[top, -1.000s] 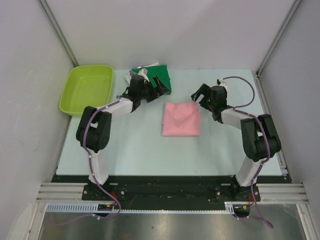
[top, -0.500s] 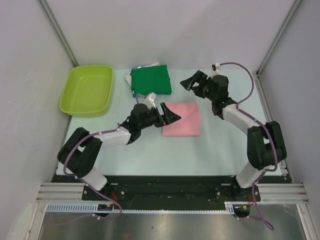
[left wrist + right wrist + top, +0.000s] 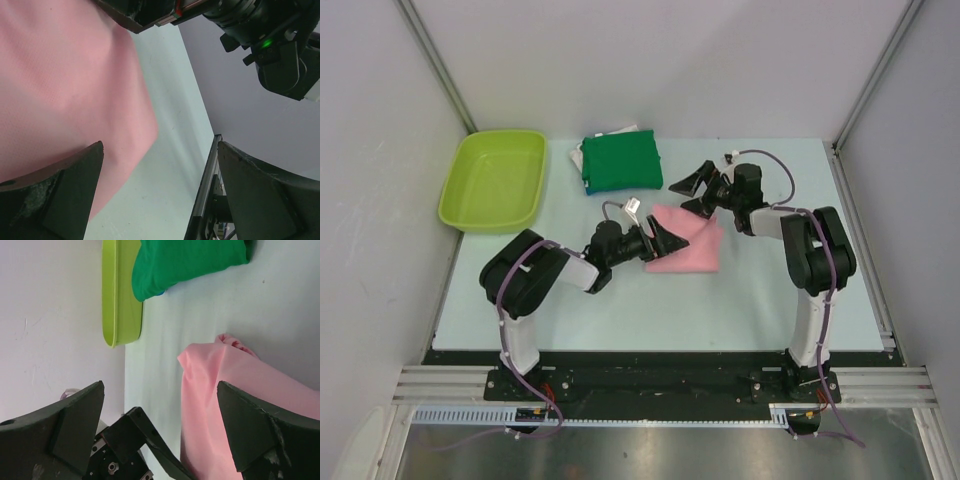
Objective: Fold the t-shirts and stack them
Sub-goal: Fold the tshirt, then neatly place the folded tshirt to the corner
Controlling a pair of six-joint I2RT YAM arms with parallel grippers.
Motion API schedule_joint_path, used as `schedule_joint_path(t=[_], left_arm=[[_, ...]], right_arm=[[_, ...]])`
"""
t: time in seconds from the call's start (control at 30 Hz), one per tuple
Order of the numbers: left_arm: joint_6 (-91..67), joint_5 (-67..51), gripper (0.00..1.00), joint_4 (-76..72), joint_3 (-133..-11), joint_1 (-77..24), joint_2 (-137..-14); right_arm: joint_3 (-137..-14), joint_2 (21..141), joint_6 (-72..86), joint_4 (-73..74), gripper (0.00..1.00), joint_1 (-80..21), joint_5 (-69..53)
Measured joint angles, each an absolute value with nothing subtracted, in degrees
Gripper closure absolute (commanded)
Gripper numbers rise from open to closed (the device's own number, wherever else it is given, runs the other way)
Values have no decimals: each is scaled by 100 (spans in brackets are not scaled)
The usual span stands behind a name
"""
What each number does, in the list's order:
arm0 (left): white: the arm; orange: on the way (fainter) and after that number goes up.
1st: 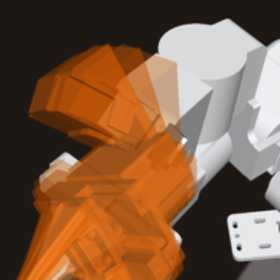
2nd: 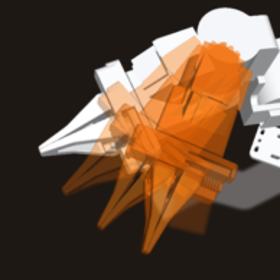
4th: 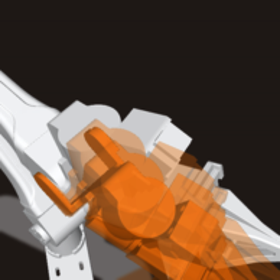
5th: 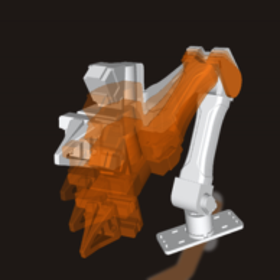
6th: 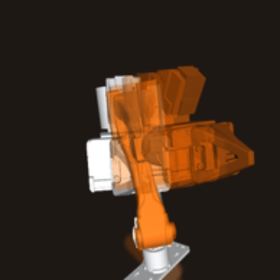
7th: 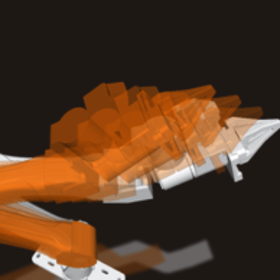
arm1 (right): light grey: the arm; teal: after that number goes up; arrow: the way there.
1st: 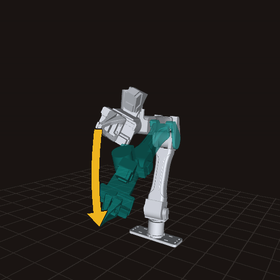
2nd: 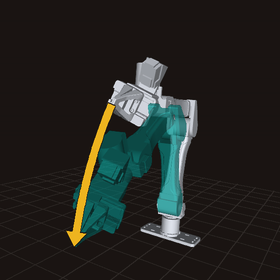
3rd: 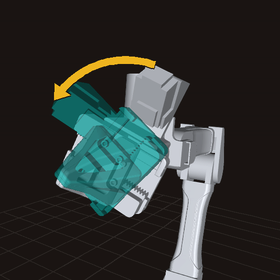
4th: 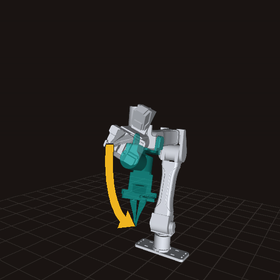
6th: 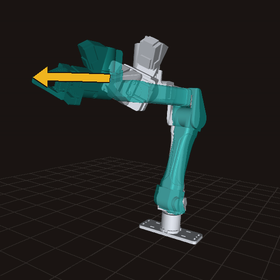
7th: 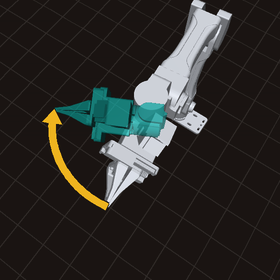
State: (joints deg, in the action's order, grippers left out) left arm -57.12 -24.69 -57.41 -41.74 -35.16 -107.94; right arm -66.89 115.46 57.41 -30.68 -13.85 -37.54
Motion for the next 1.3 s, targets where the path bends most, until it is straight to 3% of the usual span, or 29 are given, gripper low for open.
schedule_joint_path(t=[0.37,0.6,0.77,0.9,1.1,1.3], left_arm=[[-5662,-2574,0,-6320,-4180,-3516,-11625],[-5658,-2683,0,-6235,-4224,-3524,-11546],[-5489,-2869,0,-4842,-4823,-3551,-10659],[-5245,-2786,0,-3715,-5164,-3573,-9518],[-4821,-2171,0,-1835,-5212,-3520,-8071],[-4418,-1793,0,307,-5142,-2886,-7797]], right_arm=[[-6794,12374,5594,-3201,0,-1081,-3736],[-6834,12350,5280,-3291,0,-895,-3544],[-6823,11585,4617,-2545,0,-814,-2934],[-6827,10154,3732,-1450,0,-998,-2147],[-6882,8455,2018,318,0,-2414,-215],[-6831,8241,515,1826,0,-4372,2270]])
